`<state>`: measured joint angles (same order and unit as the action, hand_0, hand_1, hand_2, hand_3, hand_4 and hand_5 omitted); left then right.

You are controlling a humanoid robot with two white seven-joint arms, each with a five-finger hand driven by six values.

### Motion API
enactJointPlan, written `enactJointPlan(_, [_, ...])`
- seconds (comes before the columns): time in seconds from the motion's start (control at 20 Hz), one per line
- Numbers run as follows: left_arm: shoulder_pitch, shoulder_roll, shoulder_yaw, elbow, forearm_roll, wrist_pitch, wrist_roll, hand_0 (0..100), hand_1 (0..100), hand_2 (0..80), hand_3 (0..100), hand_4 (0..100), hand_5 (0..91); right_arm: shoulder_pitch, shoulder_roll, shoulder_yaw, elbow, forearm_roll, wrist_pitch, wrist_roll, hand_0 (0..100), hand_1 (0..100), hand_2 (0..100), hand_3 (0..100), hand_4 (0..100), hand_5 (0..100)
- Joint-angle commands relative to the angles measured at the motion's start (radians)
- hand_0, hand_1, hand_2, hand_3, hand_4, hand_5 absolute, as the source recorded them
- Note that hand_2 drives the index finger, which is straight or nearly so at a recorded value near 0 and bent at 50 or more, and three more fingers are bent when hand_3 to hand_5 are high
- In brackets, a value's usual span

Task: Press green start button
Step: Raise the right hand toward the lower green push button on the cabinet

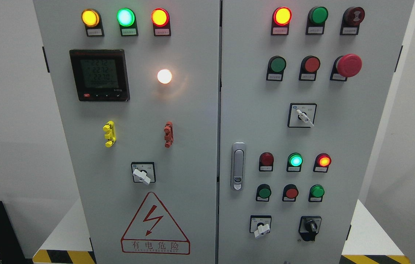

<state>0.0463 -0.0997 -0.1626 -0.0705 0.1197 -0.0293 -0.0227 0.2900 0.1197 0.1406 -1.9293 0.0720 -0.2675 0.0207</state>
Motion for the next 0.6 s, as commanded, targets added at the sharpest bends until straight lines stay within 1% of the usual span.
enactJointPlan(0.0, [0.0, 0.0, 0.0, 0.0, 0.0, 0.0, 0.0, 12, 56, 0.0, 0, 0, 0.0, 0.0, 0.0, 0.001, 0.001, 0.0, 0.001, 0.001, 0, 5, 0, 0, 0, 0])
enactJointPlan(0.25, [0.0, 0.0, 0.0, 0.0, 0.0, 0.0, 0.0, 12, 56, 0.0, 0, 0, 0.0, -0.003, 0.0, -0.001, 0.0, 0.003, -0.001, 0.001, 0, 5, 0, 0, 0, 0])
enactJointPlan(0.55, [0.0, 0.0, 0.0, 0.0, 0.0, 0.0, 0.0, 12, 56, 0.0, 0, 0, 0.0, -0.04, 0.002, -0.006, 0.004, 0.02, -0.021, -0.005, 0, 7, 0, 0, 0, 0])
